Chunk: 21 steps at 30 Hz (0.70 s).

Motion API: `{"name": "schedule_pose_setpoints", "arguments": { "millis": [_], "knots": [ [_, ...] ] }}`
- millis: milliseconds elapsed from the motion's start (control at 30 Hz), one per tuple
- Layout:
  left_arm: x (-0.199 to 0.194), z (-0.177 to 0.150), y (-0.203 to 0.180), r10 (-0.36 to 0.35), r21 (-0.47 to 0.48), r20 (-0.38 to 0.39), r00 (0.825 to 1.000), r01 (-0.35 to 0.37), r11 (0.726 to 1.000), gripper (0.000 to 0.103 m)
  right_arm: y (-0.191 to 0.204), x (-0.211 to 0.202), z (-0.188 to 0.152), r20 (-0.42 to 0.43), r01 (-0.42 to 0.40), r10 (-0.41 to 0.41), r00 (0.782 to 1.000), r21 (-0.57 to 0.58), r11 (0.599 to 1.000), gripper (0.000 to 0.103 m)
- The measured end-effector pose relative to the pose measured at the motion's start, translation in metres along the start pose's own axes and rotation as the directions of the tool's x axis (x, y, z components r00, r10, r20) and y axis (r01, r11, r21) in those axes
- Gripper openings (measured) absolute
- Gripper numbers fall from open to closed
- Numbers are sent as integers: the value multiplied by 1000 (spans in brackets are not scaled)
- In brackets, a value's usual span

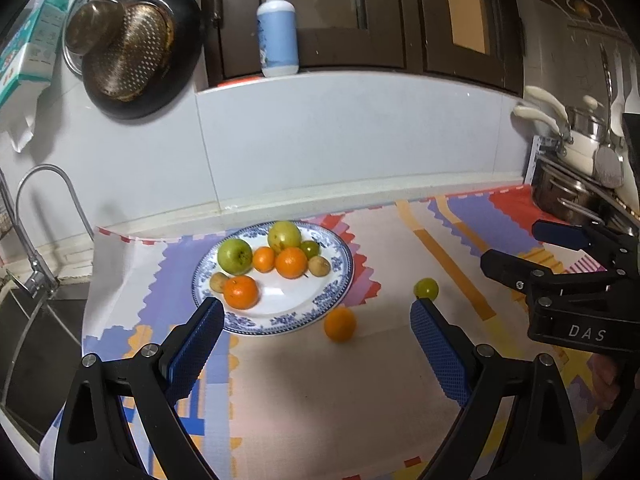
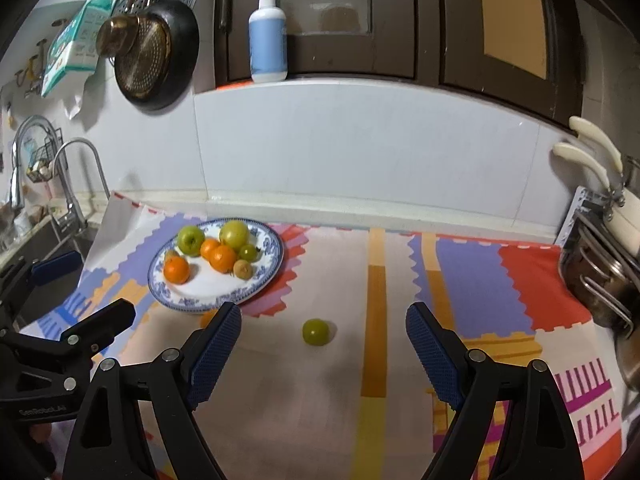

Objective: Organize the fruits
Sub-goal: 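Lift both grippers away from the plate back over the fruits, then grasp an orange with the left gripper while the right gripper grasps a green lime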

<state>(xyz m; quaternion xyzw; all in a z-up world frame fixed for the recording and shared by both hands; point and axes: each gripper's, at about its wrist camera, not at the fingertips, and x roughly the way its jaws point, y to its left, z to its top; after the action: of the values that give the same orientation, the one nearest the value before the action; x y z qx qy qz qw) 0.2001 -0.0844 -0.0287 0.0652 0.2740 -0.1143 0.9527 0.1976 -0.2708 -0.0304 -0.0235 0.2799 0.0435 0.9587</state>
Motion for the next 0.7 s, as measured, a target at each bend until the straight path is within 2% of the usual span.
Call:
{"name": "schedule_pose_setpoints", "arguments": {
  "millis": [133, 400, 700],
  "knots": [
    [17, -4, -3, -8, 8, -35, 999, 8, 1000, 94, -5, 17, -7, -36, -11, 11, 999, -3, 1000, 85],
    [56, -14, -8, -46, 13, -134, 990, 48, 999, 76, -13, 55, -16, -108, -41, 41, 993, 0, 999, 84],
    [94, -19, -9, -120, -35, -231, 966, 115, 993, 59, -15, 96, -25, -198, -90, 92, 976, 18, 996, 71]
  ]
}}
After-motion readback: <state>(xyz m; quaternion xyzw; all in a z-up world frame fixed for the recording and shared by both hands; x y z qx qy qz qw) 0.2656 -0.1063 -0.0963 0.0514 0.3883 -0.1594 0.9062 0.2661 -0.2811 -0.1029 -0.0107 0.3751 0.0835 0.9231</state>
